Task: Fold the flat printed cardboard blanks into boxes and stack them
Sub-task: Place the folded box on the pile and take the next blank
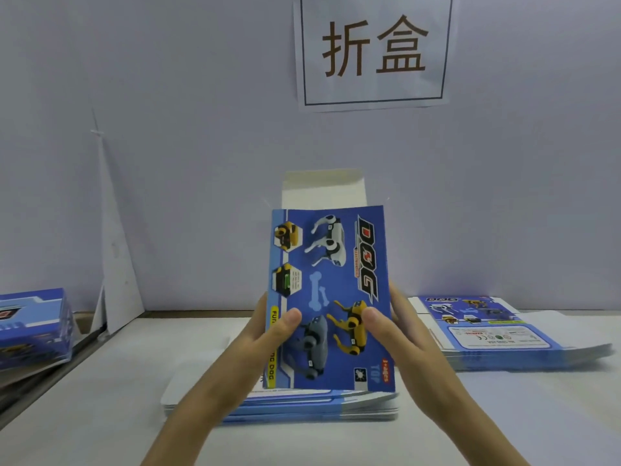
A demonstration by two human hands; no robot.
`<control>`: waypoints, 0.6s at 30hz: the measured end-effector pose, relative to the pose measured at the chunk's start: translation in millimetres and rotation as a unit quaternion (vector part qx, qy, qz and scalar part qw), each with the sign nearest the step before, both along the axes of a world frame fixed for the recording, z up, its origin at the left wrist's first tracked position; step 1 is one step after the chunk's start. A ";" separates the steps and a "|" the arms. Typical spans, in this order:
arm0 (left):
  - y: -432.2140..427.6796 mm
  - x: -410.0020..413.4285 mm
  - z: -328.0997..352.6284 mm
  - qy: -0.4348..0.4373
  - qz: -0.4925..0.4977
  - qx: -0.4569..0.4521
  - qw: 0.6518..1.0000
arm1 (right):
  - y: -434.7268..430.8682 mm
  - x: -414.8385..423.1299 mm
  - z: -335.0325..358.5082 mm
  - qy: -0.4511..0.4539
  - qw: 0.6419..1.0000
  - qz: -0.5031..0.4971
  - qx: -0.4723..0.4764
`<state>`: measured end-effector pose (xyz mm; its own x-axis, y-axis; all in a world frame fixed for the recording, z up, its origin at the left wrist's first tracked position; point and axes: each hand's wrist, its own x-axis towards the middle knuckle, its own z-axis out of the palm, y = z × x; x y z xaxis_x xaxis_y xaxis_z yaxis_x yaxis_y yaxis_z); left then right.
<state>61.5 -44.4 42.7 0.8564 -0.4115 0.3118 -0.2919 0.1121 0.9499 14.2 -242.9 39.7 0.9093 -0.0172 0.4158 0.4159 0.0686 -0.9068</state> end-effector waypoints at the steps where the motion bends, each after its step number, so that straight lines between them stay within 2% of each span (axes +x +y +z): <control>1: 2.0 0.6 -1.2 0.005 -0.003 0.001 1.000 | 5.2 0.8 -2.1 -0.006 1.000 -0.007 0.009; 4: 1.2 2.5 -2.2 -0.016 0.033 -0.001 0.999 | 19.5 3.6 -9.9 0.016 0.998 0.005 0.060; 6: 4.5 4.5 0.0 -0.024 0.024 0.019 0.999 | 22.6 4.8 -14.3 0.031 0.997 0.008 0.070; 9: 25.3 9.0 5.4 0.037 -0.060 0.055 0.996 | 26.3 9.3 -17.3 0.038 0.996 -0.002 0.074; 11: 42.6 13.5 4.7 0.080 -0.071 0.067 0.992 | 32.1 15.5 -19.5 0.050 0.998 0.000 0.049; 14: 71.6 18.7 0.5 0.098 -0.014 0.035 0.995 | 42.6 26.5 -23.8 0.099 0.992 0.023 -0.073; 16: 93.9 20.8 4.1 0.115 0.058 -0.009 0.992 | 44.4 31.8 -31.0 0.124 0.970 0.009 -0.211; 18: 119.7 30.4 18.3 0.142 0.148 -0.117 0.972 | 43.4 34.8 -41.9 0.119 0.936 -0.010 -0.330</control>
<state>91.8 75.2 60.9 0.9918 -0.0796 0.1001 -0.0735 0.2857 0.9555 49.0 -199.5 -2.2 0.9799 0.1542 0.1270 0.1915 -0.5450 -0.8163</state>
